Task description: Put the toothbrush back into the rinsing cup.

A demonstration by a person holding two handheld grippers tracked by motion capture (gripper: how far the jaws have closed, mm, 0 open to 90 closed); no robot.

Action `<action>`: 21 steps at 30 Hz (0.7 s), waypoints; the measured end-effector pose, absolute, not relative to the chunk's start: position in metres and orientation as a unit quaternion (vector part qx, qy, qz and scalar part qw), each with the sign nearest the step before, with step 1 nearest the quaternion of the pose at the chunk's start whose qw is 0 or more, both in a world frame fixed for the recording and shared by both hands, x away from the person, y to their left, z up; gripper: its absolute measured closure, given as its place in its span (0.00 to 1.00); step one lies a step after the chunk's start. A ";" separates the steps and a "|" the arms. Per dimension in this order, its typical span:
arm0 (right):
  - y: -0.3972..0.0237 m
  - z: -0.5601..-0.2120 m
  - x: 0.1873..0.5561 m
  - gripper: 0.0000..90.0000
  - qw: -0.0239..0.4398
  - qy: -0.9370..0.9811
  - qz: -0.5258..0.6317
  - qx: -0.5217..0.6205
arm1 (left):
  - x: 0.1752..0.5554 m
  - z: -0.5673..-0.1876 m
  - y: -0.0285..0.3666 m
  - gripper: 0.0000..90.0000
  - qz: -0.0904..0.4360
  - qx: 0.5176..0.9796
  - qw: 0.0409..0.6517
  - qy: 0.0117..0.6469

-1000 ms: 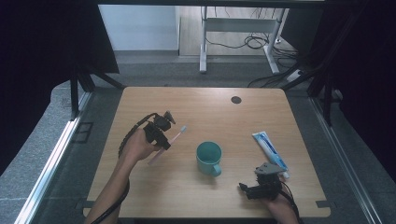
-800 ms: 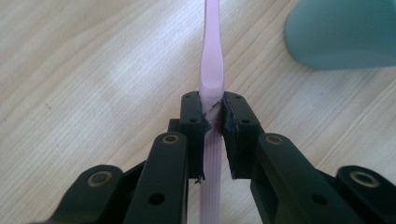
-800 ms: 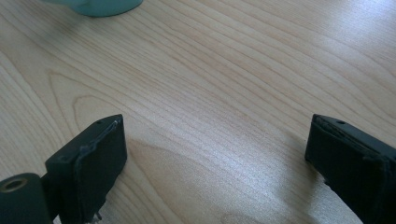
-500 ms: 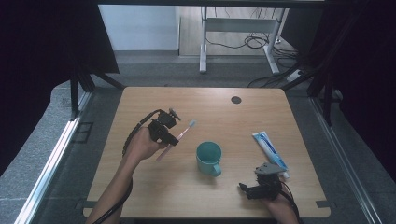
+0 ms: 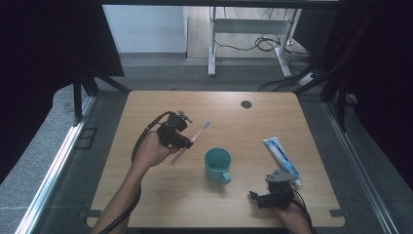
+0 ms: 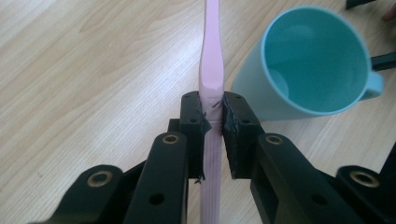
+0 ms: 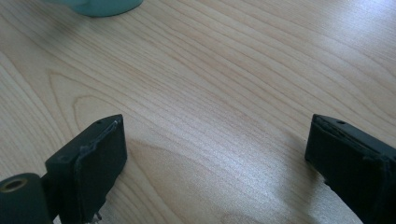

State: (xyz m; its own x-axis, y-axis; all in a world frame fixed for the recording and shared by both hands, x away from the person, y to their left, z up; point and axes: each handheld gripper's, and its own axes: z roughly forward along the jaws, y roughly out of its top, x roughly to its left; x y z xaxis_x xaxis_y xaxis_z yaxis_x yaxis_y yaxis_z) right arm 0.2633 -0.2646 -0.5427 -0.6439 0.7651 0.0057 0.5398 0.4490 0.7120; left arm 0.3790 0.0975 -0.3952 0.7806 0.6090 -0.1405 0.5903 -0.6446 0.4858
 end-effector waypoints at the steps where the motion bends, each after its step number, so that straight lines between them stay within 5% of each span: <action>1: -0.265 -0.543 0.263 0.06 0.160 0.836 0.351 0.390 | 0.378 -0.393 0.096 0.88 0.019 0.906 0.269 0.327; 21: -0.265 -0.543 0.263 0.06 0.160 0.836 0.351 0.390 | 0.367 -0.371 0.080 0.88 0.036 0.894 0.341 0.288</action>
State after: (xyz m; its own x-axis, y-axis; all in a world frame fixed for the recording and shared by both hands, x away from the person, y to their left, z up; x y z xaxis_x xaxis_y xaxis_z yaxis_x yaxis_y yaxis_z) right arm 0.2633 -0.2645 -0.5426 -0.6437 0.7653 0.0062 0.5400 0.4485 0.7122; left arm 0.3673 0.0803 -0.3706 0.8311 0.5399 -0.1333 0.4912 -0.6004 0.6310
